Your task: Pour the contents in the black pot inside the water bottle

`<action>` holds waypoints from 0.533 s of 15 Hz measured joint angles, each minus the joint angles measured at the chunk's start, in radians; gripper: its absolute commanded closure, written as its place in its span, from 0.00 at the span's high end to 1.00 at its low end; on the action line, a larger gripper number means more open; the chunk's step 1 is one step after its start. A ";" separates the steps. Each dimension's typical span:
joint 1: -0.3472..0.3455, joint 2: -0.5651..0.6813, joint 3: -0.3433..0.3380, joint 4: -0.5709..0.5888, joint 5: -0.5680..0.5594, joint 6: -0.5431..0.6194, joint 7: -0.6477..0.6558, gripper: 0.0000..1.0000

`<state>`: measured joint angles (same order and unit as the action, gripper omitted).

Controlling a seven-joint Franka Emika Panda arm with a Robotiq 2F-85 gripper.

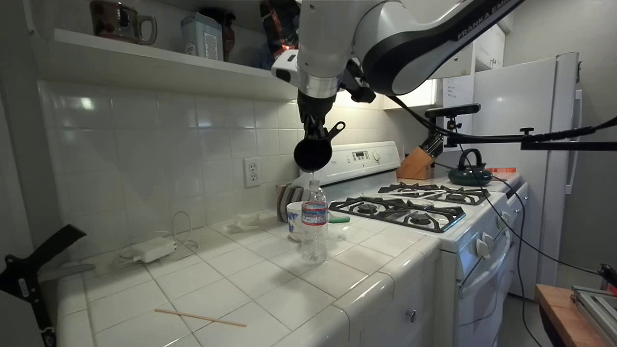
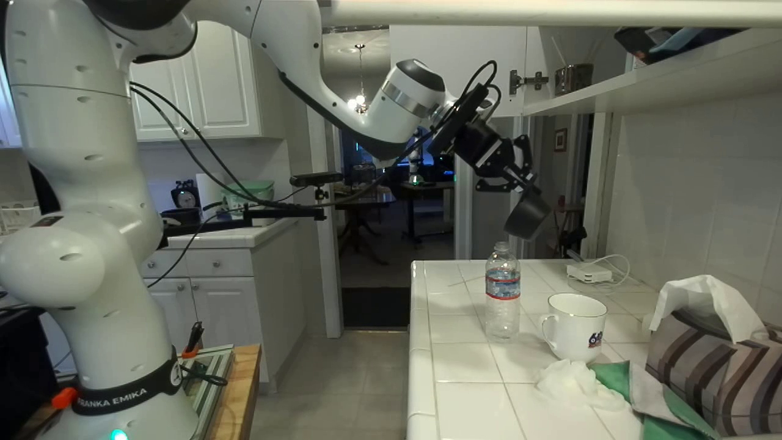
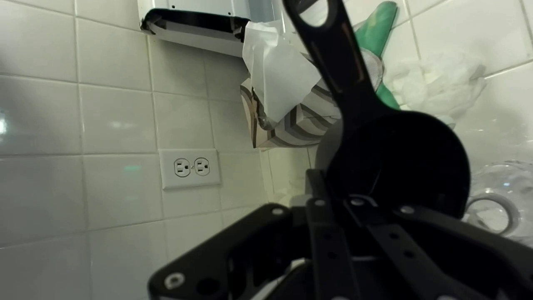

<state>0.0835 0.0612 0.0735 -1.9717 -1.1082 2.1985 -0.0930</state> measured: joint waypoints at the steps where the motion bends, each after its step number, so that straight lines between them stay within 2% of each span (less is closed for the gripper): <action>1: 0.000 -0.001 0.002 -0.003 -0.008 0.000 0.006 0.01; 8: 0.005 -0.008 0.009 -0.019 -0.060 -0.003 0.046 0.01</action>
<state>0.0886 0.0534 0.0828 -1.9903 -1.1686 2.1959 -0.0468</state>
